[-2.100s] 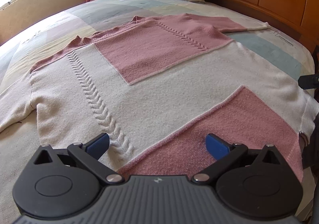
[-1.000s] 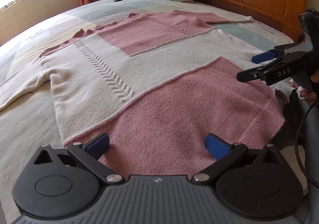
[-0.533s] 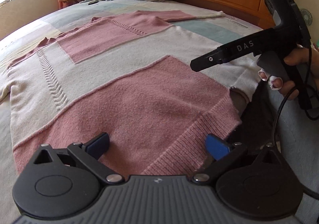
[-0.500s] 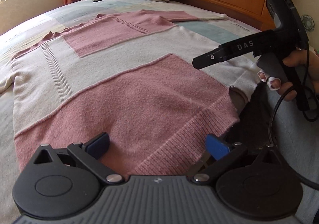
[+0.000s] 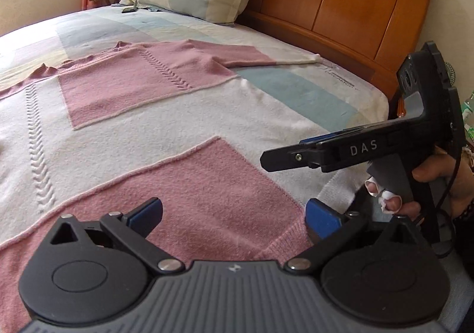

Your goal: Fold clothes

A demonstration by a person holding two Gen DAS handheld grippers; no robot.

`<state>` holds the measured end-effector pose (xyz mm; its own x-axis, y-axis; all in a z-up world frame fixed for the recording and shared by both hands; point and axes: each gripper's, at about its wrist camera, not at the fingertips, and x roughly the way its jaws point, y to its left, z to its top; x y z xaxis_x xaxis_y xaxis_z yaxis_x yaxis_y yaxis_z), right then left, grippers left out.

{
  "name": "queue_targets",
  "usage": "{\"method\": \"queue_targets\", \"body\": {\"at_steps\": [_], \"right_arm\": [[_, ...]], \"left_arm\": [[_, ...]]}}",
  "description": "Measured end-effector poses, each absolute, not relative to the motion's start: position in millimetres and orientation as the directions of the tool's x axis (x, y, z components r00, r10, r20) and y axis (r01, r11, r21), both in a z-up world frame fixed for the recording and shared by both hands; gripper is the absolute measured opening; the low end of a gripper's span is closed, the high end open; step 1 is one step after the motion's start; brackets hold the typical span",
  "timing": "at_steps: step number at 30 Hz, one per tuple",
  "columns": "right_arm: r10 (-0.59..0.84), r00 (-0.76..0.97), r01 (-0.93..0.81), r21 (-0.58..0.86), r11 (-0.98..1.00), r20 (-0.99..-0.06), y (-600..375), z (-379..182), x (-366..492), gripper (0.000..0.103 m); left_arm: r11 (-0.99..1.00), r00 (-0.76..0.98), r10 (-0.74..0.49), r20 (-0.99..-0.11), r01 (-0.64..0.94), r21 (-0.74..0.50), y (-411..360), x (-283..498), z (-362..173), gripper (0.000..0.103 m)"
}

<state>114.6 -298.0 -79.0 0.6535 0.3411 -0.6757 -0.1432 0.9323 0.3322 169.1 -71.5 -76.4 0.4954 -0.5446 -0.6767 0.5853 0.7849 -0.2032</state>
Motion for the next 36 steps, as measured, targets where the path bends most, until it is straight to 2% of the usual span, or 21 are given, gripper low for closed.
{"method": "queue_targets", "body": {"at_steps": [2,4,6,8,10,12,16,18,20,23,28,30,33,36], "right_arm": [[0.359,0.652,-0.136,0.362,0.922,-0.668,-303,-79,115,0.103],[0.370,0.650,-0.135,0.378,0.916,-0.664,-306,-79,115,0.103],[0.376,0.647,-0.139,0.382,0.914,-0.663,-307,-79,114,0.103],[0.374,0.644,-0.148,0.370,0.917,-0.668,-305,-79,112,0.103],[0.366,0.641,-0.157,0.351,0.923,-0.675,-303,-79,111,0.103],[0.358,0.641,-0.159,0.338,0.928,-0.679,-302,-78,110,0.103],[0.358,0.641,-0.156,0.341,0.927,-0.679,-303,-78,109,0.103],[0.364,0.641,-0.154,0.352,0.923,-0.676,-305,-78,109,0.103],[0.372,0.641,-0.152,0.364,0.919,-0.671,-308,-79,109,0.103],[0.375,0.640,-0.156,0.365,0.918,-0.670,-308,-79,109,0.103],[0.355,0.640,-0.163,0.331,0.930,-0.682,-303,-78,108,0.103],[0.351,0.640,-0.162,0.327,0.931,-0.684,-302,-79,108,0.103],[0.349,0.641,-0.157,0.329,0.931,-0.684,-302,-79,109,0.103],[0.343,0.641,-0.157,0.320,0.934,-0.687,-300,-78,109,0.103]], "left_arm": [[0.771,0.456,-0.558,-0.693,0.594,-0.230,-84,171,-88,0.102],[0.774,0.472,-0.546,-0.692,0.600,-0.202,-86,156,-90,0.102],[0.744,0.406,-0.592,-0.697,0.609,-0.277,-82,142,-90,0.102],[0.720,0.375,-0.604,-0.703,0.636,-0.279,-79,131,-86,0.102],[0.735,0.411,-0.574,-0.708,0.640,-0.225,-79,129,-78,0.102],[0.740,0.439,-0.586,-0.681,0.633,-0.228,-79,136,-73,0.102],[0.741,0.400,-0.615,-0.680,0.588,-0.325,-92,160,-89,0.102],[0.748,0.420,-0.607,-0.675,0.589,-0.306,-102,155,-89,0.102],[0.662,0.300,-0.694,-0.655,0.625,-0.414,-106,153,-89,0.102],[0.659,0.298,-0.686,-0.664,0.641,-0.394,-105,144,-82,0.102],[0.769,0.464,-0.591,-0.660,0.572,-0.286,-63,145,-54,0.102],[0.847,0.556,-0.496,-0.667,0.479,-0.230,-34,146,-47,0.102],[0.916,0.605,-0.392,-0.694,0.331,-0.228,1,145,-52,0.102],[0.914,0.569,-0.400,-0.718,0.300,-0.272,15,137,-69,0.102]]}}
